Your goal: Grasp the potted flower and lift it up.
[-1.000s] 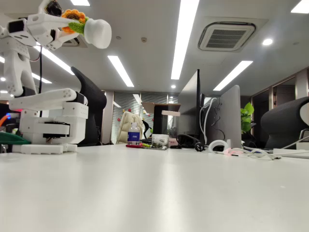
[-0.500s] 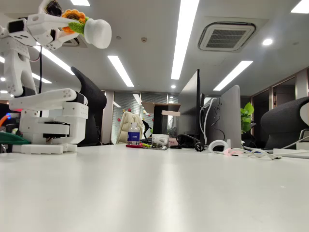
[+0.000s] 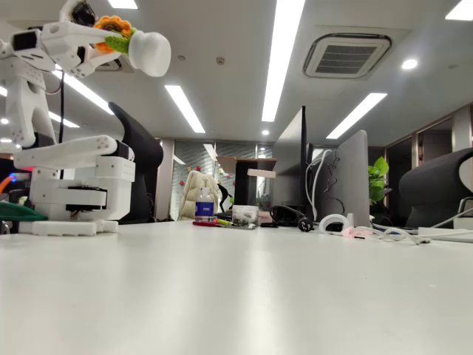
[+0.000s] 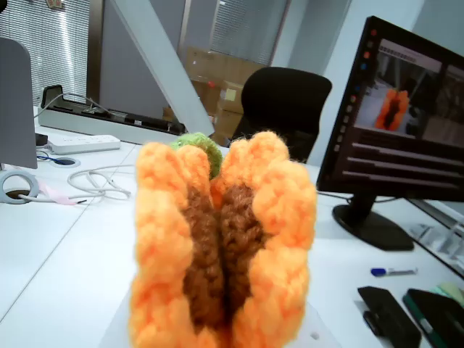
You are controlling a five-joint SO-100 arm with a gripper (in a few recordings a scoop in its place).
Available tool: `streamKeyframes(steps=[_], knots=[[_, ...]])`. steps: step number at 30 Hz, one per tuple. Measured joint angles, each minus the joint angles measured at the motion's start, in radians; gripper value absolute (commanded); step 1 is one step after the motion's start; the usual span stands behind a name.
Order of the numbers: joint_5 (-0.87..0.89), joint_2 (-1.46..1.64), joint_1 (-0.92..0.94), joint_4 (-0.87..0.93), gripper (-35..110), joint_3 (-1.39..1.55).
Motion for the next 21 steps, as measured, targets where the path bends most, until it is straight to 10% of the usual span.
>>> streamKeyframes(steps=[21], knots=[[-0.034, 0.0, 0.0, 0.002, 0, 0.0]])
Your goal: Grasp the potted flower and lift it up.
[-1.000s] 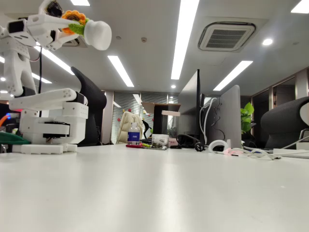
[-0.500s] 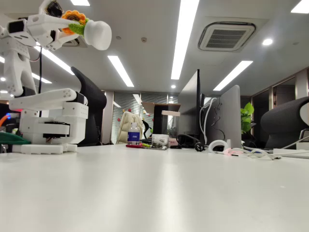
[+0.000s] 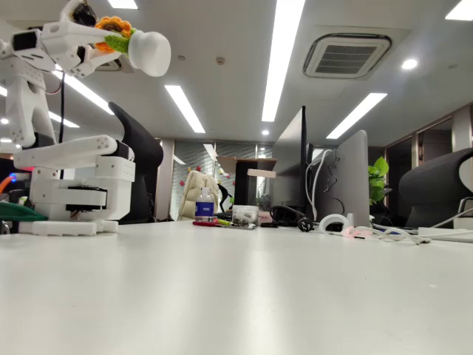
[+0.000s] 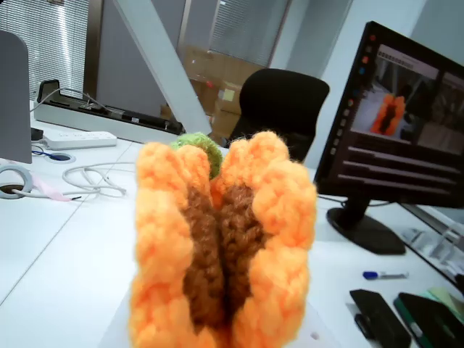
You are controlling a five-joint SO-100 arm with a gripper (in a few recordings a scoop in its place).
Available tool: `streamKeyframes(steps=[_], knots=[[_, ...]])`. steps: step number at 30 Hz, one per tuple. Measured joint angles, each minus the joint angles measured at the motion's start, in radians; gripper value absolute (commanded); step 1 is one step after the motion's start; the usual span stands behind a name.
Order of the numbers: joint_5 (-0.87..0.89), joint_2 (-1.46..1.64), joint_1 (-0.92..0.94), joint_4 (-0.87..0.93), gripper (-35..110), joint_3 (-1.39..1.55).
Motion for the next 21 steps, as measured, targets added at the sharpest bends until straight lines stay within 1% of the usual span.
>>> streamKeyframes(steps=[10, 14, 16, 21], knots=[[0.0, 0.0, -0.002, -0.003, 0, 0.005], [0.118, 0.0, -0.002, -0.012, 0, 0.005], [0.138, 0.0, -0.002, -0.012, 0, 0.005], [0.101, 0.0, -0.002, -0.012, 0, 0.005]])
